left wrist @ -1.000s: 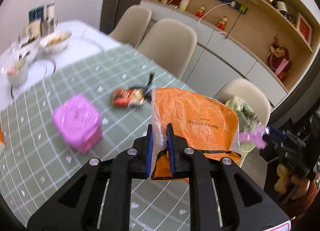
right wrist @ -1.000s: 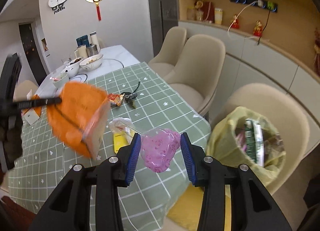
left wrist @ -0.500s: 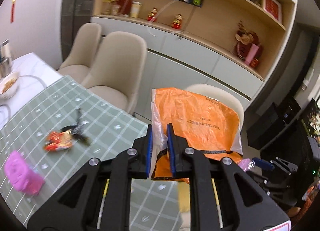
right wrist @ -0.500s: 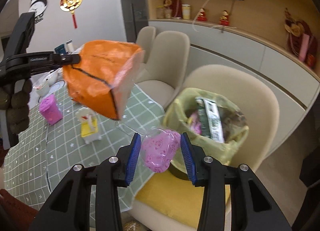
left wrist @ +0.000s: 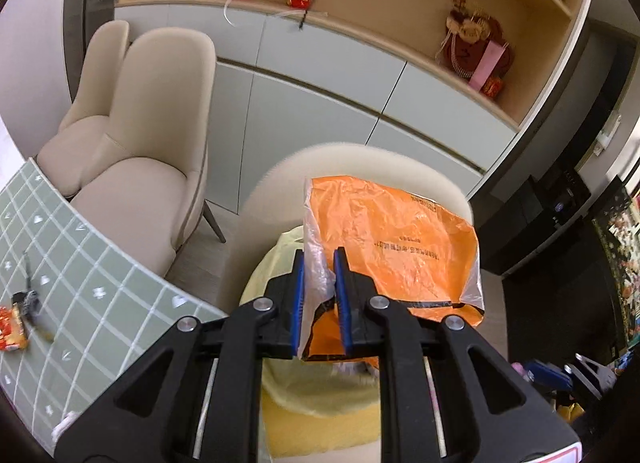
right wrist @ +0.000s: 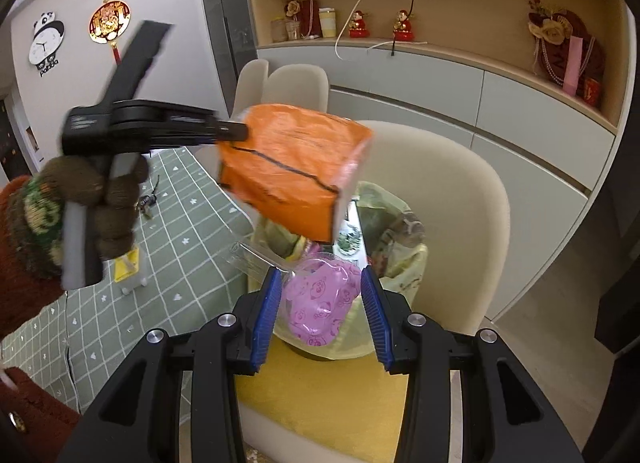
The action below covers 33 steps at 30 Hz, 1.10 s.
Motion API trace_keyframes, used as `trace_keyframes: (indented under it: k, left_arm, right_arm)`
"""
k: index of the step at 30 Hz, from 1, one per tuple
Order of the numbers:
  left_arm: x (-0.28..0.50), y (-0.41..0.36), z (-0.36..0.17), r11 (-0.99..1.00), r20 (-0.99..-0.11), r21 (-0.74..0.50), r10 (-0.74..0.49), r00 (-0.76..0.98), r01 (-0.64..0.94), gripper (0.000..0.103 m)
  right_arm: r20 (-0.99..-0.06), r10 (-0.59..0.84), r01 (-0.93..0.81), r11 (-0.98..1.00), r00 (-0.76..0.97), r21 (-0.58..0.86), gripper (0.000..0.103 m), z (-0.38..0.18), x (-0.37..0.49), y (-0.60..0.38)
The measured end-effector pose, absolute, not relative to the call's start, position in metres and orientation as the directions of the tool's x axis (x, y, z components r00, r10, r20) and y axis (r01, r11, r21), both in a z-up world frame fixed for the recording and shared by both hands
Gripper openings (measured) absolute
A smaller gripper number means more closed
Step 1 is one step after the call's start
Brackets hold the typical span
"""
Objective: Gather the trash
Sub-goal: 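Open the left tool to drop the orange bag while the right tool drops the pink wrapper, then move both tools back over the table toward the red snack packet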
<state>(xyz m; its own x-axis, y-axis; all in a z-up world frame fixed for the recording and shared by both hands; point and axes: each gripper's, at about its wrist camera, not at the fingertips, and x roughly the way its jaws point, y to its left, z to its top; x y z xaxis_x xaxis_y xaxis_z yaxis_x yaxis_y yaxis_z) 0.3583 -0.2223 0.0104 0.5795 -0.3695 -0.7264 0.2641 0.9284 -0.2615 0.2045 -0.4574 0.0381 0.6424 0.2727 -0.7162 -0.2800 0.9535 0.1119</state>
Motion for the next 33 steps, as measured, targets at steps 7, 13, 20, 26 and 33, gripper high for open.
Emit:
trace_keyframes:
  k: [7,13,20,26,33]
  left_arm:
    - [0.382,-0.253,-0.045,0.936,-0.818,-0.249,-0.341,0.463,0.249,0.022]
    - [0.368,-0.232,-0.043,0.94,-0.817,-0.275,-0.339,0.466,0.2,0.033]
    - [0.317,-0.182,-0.022,0.958,-0.797,-0.233,-0.285,0.532,0.164,0.036]
    - [0.275,-0.133,-0.019,0.97,-0.804,-0.225,-0.237,0.545,0.091,0.037]
    - [0.239,-0.073,-0.015,0.973,-0.799,-0.227,-0.164,0.579,-0.037,0.039]
  right_arm:
    - [-0.724,0.258,-0.256,0.96,0.639,0.116,0.039,0.028,0.223,-0.477]
    - [-0.725,0.277,-0.228,0.959,0.631,0.168,0.039,0.018,0.259,-0.483]
    - [-0.735,0.323,-0.215,0.946,0.596,0.242,0.039,-0.013,0.324,-0.46]
    - [-0.883,0.26,-0.236,0.955,0.39,0.177,0.04,-0.087,0.378,-0.418]
    - [-0.884,0.236,-0.227,0.962,0.405,0.153,0.04,-0.087,0.371,-0.408]
